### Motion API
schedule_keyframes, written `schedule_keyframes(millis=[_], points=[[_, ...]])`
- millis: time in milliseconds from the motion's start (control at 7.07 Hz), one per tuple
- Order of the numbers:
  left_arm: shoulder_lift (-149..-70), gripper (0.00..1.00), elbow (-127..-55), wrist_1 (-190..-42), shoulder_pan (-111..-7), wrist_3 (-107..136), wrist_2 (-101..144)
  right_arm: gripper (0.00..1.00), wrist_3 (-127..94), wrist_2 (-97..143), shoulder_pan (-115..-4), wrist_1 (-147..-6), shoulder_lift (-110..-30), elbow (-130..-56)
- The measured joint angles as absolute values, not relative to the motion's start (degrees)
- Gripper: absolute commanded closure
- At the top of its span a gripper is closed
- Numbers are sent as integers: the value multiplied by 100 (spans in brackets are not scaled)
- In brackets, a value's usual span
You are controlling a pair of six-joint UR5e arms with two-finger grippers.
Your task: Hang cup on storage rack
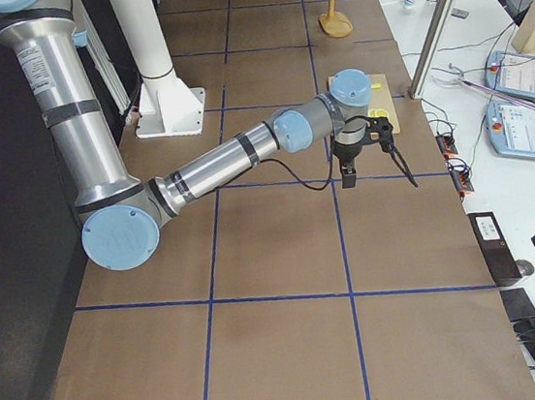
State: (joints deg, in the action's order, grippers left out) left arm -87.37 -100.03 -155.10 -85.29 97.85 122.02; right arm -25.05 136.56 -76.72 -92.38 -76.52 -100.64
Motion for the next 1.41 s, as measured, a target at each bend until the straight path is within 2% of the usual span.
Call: schedule_keyframes(millis=[283,566,848,1414], points=[[-8210,0,-9997,-14795,-8533,6916,12217,0,-2482,13656,-7749,-9233,-7698,-9969],[-7980,0,-10030,-13385,-8537,4537,12227,0,-2424,13693,-7947,-9221,-7757,-9867],[-7966,0,-10006,-11759,-8545,2433,12398,0,-2107,13773,-8148,-9217,-7899,-9742],[-8013,0,-9905,-9403,-8784,-64,13333,0,-681,14250,-8790,-9198,-8141,-8854]])
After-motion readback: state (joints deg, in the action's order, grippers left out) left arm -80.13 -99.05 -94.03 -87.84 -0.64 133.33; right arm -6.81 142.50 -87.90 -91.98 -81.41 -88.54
